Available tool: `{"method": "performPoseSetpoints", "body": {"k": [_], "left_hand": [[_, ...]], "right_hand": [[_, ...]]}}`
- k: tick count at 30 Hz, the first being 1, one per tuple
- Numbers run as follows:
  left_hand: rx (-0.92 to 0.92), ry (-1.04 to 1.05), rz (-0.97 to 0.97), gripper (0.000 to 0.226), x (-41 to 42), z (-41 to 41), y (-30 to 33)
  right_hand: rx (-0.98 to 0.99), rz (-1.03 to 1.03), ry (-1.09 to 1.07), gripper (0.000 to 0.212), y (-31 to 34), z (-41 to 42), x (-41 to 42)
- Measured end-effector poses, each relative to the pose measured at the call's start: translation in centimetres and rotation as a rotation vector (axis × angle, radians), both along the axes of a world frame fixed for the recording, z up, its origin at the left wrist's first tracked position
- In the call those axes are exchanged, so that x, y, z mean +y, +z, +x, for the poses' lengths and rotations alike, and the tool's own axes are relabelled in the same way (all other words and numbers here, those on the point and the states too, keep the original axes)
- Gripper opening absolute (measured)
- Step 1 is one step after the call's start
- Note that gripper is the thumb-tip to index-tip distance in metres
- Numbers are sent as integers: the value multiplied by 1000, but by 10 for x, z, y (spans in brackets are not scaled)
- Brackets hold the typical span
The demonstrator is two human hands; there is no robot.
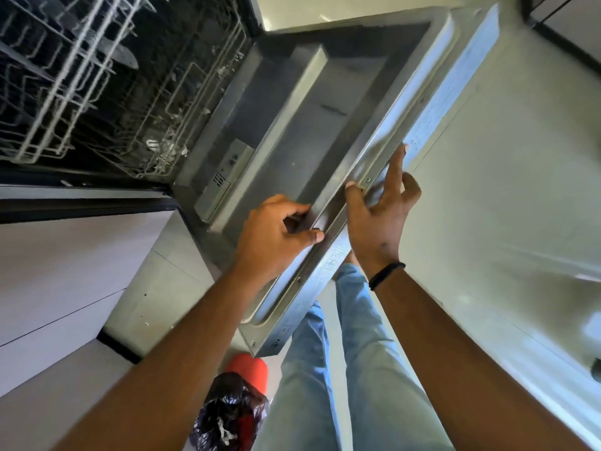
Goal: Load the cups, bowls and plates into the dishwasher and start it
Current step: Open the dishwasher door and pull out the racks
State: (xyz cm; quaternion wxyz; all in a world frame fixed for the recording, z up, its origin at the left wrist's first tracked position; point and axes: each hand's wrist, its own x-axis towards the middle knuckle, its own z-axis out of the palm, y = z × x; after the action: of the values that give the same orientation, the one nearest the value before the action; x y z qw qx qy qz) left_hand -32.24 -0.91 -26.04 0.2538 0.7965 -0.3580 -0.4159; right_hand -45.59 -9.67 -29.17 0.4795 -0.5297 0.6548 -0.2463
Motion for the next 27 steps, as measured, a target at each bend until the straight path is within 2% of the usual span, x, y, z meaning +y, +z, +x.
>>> {"method": "performPoseSetpoints", "body": {"k": [3, 7, 13, 24, 27], "left_hand": [[-18, -27, 42, 45, -2, -14, -10], [-17, -68, 76, 42, -6, -30, -28], [-51, -190, 123, 40, -9, -58, -67], [-104, -416, 137, 26, -21, -101, -146], [-118, -407, 140, 24, -20, -114, -166]], "right_hand": [[109, -22, 66, 93, -1, -5, -2], [219, 93, 164, 102, -14, -15, -15], [152, 250, 171, 121, -51, -47, -34], [-36, 347, 230, 127, -146, -111, -37], [-86, 348, 260, 123, -169, -125, -40]]}}
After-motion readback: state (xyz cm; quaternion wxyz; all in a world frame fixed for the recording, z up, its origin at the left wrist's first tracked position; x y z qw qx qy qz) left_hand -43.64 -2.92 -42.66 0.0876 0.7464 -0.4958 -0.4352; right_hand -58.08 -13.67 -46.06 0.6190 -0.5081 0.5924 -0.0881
